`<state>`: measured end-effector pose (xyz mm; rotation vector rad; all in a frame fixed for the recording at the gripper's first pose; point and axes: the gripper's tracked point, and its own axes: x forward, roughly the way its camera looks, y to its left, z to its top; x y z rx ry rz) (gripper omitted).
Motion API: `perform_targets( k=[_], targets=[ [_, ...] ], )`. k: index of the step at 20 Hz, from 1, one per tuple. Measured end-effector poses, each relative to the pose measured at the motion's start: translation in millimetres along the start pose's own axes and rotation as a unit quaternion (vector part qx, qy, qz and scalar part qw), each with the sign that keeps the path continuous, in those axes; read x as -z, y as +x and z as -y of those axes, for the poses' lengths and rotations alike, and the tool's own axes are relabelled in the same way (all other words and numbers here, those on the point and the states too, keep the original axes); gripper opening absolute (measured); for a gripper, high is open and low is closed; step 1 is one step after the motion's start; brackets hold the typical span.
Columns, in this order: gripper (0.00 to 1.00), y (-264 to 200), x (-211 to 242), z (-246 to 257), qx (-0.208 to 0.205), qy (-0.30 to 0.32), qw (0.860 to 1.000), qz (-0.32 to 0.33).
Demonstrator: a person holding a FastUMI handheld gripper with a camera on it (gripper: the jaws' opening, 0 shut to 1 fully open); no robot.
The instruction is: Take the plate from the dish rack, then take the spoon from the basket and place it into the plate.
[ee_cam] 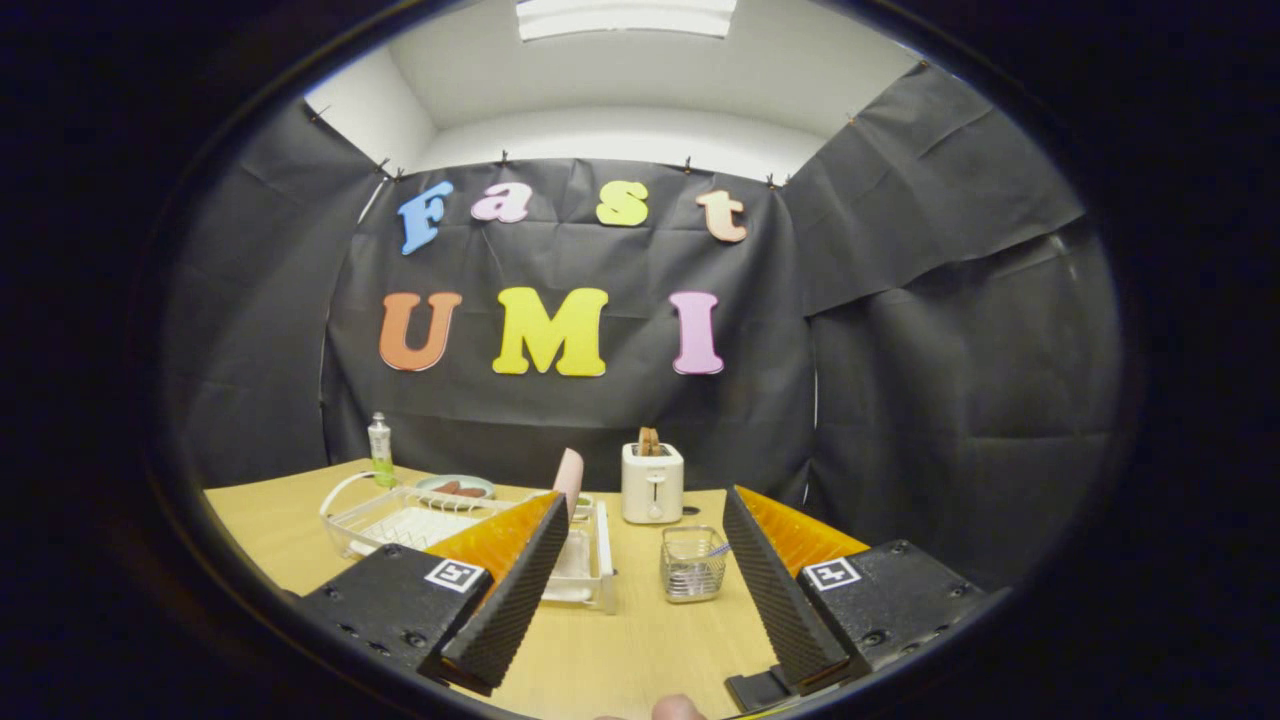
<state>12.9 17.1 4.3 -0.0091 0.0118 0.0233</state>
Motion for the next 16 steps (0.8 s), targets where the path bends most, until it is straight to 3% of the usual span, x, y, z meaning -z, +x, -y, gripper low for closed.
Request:
perform_targets(
  k=[6, 13, 16],
  targets=[
    [1.0, 24, -8, -21, -0.033, 0.001, 0.999, -0.036],
    [1.0, 96, -23, -43, -0.049, 0.009, 0.994, -0.101],
    [1.0, 129, -20, -59, -0.06, -0.018, 0.99, -0.125]
  ],
)
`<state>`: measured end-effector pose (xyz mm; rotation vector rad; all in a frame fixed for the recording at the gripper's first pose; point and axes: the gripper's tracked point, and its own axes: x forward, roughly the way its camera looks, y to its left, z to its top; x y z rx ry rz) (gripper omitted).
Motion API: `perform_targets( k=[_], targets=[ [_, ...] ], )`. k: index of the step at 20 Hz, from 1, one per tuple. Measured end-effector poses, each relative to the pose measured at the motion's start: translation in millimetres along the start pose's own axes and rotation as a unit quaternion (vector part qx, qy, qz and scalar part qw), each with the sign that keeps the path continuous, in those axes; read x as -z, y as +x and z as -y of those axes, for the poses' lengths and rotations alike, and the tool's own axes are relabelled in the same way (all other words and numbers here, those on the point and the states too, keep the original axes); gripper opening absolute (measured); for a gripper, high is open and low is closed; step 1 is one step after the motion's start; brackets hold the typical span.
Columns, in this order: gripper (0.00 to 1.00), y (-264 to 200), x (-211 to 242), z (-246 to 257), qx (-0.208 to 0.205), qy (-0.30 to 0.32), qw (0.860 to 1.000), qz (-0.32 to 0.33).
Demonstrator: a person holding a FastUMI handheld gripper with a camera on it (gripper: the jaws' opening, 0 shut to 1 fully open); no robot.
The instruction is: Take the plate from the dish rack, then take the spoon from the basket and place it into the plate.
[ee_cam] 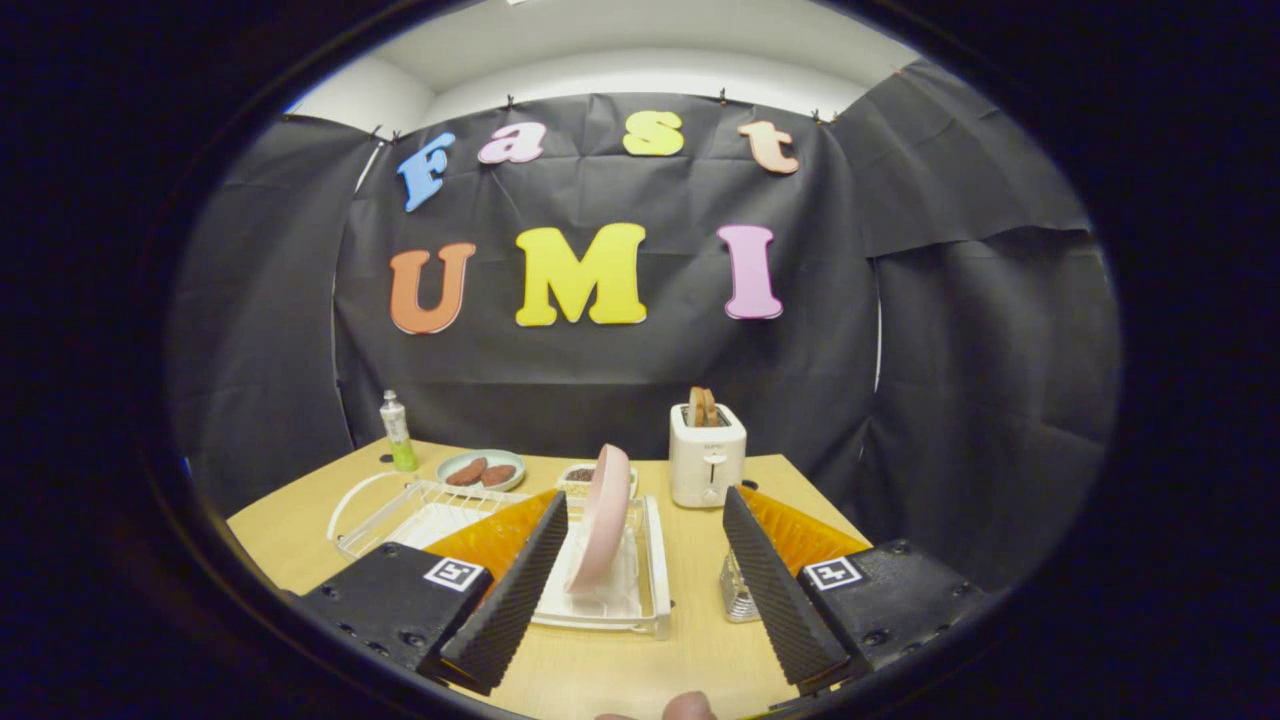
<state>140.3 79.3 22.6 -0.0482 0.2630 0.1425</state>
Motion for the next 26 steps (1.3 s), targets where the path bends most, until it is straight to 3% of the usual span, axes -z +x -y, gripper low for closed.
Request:
perform_targets(
  k=[4, 10, 16, 22, 26],
  targets=[
    [1.0, 40, -3, -11, 0.004, -0.015, 1.0, -0.02],
    [1.0, 101, 7, -24, -0.011, -0.018, 0.994, -0.107],
    [1.0, 136, 5, -27, -0.011, -0.007, 0.978, -0.207],
    [0.87, 151, 25, -26, -0.011, 0.01, 0.954, -0.3],
    [0.7, 157, 40, -27, -0.004, 0.034, 0.94, -0.341]
  ],
)
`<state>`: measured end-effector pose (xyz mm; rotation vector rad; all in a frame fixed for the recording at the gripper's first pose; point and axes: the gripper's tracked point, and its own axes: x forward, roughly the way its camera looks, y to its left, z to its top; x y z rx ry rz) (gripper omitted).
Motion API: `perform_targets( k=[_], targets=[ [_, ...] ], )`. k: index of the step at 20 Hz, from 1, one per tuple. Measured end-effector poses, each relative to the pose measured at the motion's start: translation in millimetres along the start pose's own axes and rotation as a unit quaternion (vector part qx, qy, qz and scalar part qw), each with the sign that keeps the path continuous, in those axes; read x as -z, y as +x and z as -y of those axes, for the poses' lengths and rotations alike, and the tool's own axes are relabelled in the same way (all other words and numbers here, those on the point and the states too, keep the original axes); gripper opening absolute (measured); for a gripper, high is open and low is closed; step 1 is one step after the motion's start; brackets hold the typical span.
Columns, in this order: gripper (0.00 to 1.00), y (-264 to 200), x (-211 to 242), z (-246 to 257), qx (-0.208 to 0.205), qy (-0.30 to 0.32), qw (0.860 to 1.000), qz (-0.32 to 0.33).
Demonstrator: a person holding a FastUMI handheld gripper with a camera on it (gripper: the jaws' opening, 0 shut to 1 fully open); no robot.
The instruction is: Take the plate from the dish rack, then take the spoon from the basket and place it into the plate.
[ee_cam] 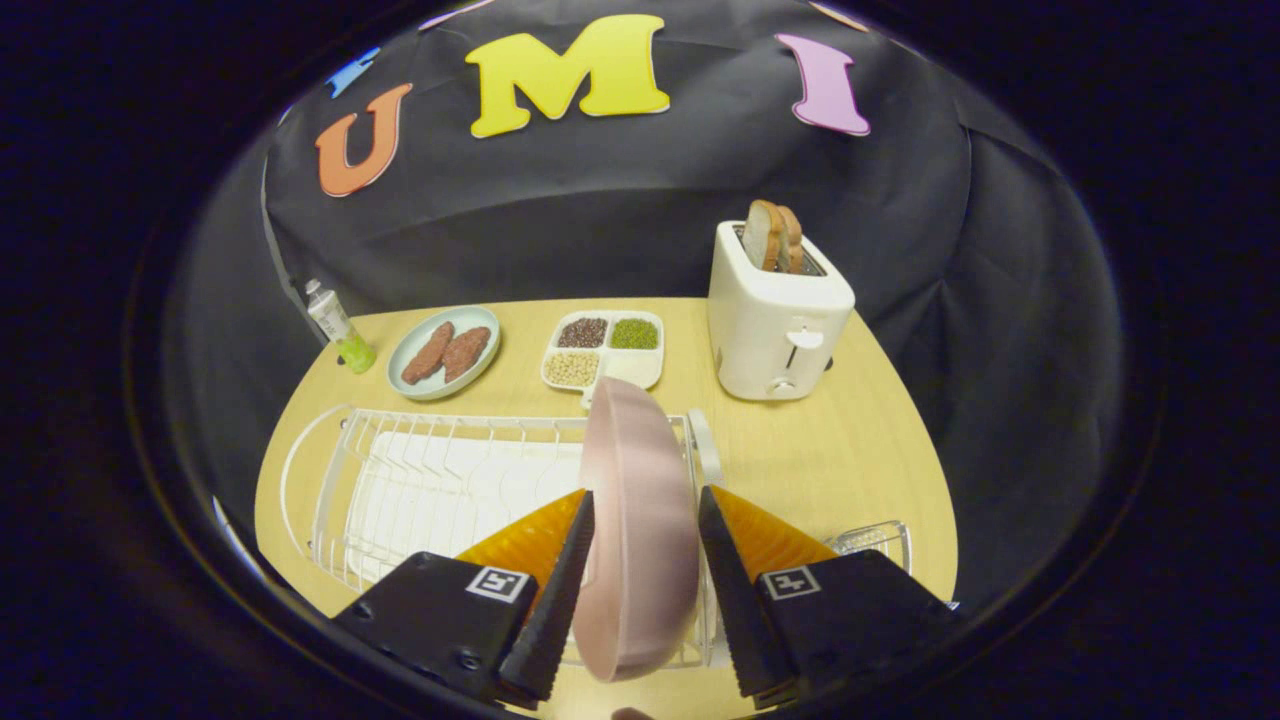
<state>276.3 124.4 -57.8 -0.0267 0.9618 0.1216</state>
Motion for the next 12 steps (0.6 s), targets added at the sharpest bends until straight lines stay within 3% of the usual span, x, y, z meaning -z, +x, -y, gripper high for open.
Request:
perform_targets(
  k=[3, 5, 8, 12],
  targets=[
    [0.46, 6, 5, 6, 0.016, 0.018, 0.999, -0.024],
    [0.37, 6, 6, 8, 0.025, 0.019, 0.999, -0.029],
    [0.35, 0, 4, 8, 0.042, 0.012, 0.998, -0.035],
    [0.35, -19, -7, 7, 0.096, -0.022, 0.995, -0.027]
  ],
)
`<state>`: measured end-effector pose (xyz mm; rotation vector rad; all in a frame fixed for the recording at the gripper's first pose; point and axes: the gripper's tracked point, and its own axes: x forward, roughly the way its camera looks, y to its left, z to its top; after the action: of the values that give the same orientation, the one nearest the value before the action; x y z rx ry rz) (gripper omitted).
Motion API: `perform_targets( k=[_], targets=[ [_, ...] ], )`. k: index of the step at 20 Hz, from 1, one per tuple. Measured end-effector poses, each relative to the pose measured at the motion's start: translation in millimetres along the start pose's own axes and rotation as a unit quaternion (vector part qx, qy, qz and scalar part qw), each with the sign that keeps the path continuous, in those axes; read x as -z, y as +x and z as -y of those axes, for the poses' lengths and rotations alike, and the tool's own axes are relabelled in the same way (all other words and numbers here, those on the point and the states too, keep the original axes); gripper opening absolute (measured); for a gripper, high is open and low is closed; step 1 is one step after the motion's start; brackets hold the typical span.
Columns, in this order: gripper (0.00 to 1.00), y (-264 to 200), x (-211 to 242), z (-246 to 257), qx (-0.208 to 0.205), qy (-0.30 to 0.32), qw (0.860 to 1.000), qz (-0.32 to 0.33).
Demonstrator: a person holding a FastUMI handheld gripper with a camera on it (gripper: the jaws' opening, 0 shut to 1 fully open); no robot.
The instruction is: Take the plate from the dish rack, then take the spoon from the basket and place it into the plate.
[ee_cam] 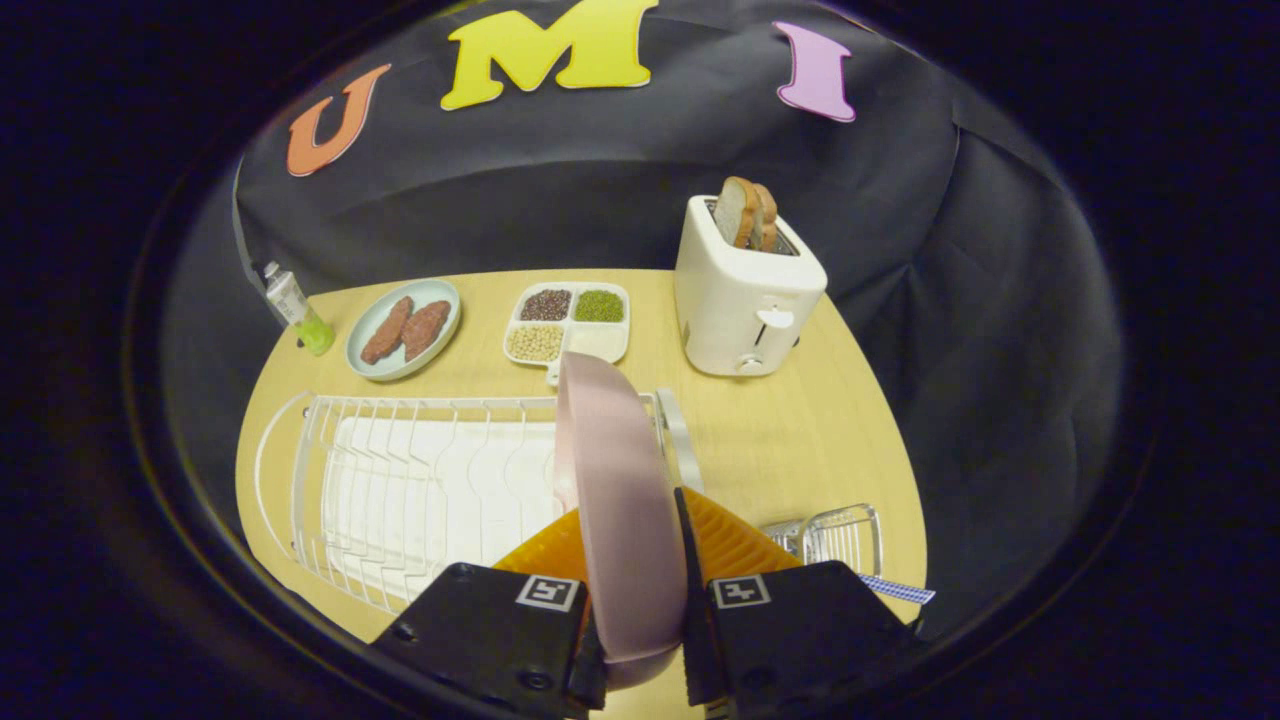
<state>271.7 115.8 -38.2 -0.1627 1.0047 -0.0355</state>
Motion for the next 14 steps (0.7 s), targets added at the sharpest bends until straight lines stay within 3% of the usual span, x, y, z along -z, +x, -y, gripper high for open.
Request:
perform_targets(
  k=[4, 6, 10, 14],
  targets=[
    [0.35, -29, -16, 4, 0.034, -0.018, 0.999, 0.034],
    [0.34, -46, -18, -1, 0.019, -0.009, 0.998, 0.057],
    [0.34, -80, 3, -14, -0.059, 0.027, 0.994, 0.092],
    [0.35, -116, 43, -29, -0.166, 0.068, 0.976, 0.122]
  ],
)
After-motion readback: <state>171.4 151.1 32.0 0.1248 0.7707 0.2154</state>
